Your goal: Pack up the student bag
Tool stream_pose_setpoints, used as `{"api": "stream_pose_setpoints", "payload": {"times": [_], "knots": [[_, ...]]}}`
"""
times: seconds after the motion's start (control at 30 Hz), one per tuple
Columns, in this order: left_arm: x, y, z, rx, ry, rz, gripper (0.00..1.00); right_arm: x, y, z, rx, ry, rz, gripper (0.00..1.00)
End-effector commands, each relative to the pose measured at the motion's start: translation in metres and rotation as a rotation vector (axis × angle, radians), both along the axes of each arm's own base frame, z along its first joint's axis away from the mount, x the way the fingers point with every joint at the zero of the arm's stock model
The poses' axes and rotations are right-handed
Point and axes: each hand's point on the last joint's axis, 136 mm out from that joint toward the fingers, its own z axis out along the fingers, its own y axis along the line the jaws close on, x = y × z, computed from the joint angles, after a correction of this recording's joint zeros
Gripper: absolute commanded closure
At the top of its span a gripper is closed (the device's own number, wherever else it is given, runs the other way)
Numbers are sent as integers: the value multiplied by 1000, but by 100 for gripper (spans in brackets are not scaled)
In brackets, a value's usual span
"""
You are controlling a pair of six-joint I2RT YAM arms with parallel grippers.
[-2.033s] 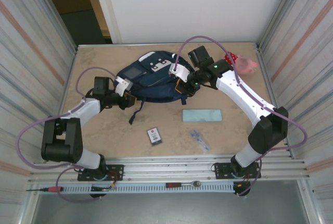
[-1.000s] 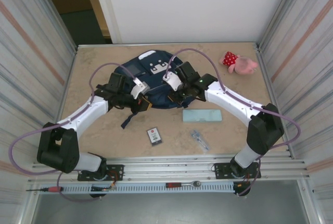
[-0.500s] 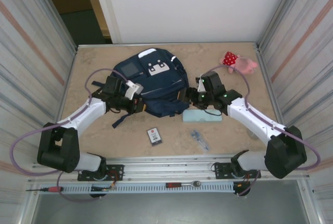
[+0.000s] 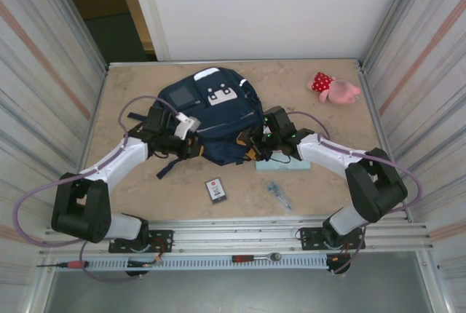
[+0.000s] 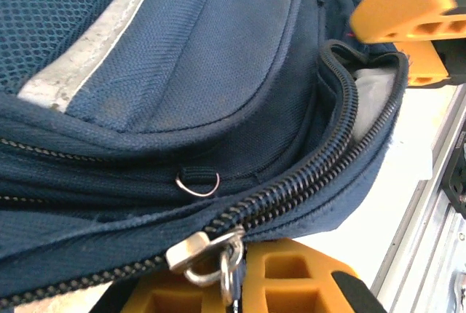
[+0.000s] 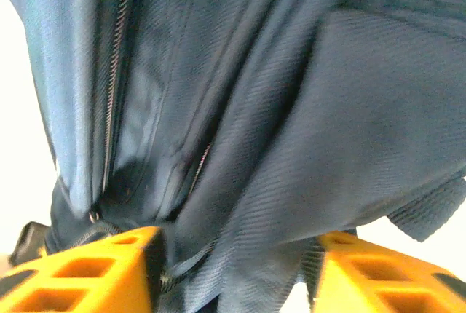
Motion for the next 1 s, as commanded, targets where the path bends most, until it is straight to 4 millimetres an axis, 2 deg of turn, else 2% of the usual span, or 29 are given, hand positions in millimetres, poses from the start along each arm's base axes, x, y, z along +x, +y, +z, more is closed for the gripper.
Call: {"api": "stream_pose_setpoints", "payload": {"times": [0.0,0.1,0.23,0.43,0.53,0.6,0.67,0.8,0.9,0.97], "knots": [[-5,-14,24,-59,-60,-55,100,10,11,6,25,-23,-41,67],[-10,-20,25,-56,-51,-73,100,11,13,4,20,-40,-47,79],[-28,-40,23,-47,-8,-145,94,19,24,17,44,-103,-53,93],[-66,-86,28,-74,46,-297,81,29,33,35,51,-172,-22,99],[-70,-98,37,-104,50,-320,72,26,31,41,42,-198,20,100],[-63,-94,39,-100,34,-283,63,21,22,41,21,-211,61,100],[-52,-80,42,-103,11,-228,52,17,10,43,6,-231,114,100],[-23,-35,59,-141,-91,-92,34,7,-17,45,-32,-246,261,100],[-6,1,69,-119,-230,-49,29,-1,-32,47,-40,-250,364,100],[-5,14,69,-85,-326,-94,28,-4,-39,50,-22,-256,410,100]]}}
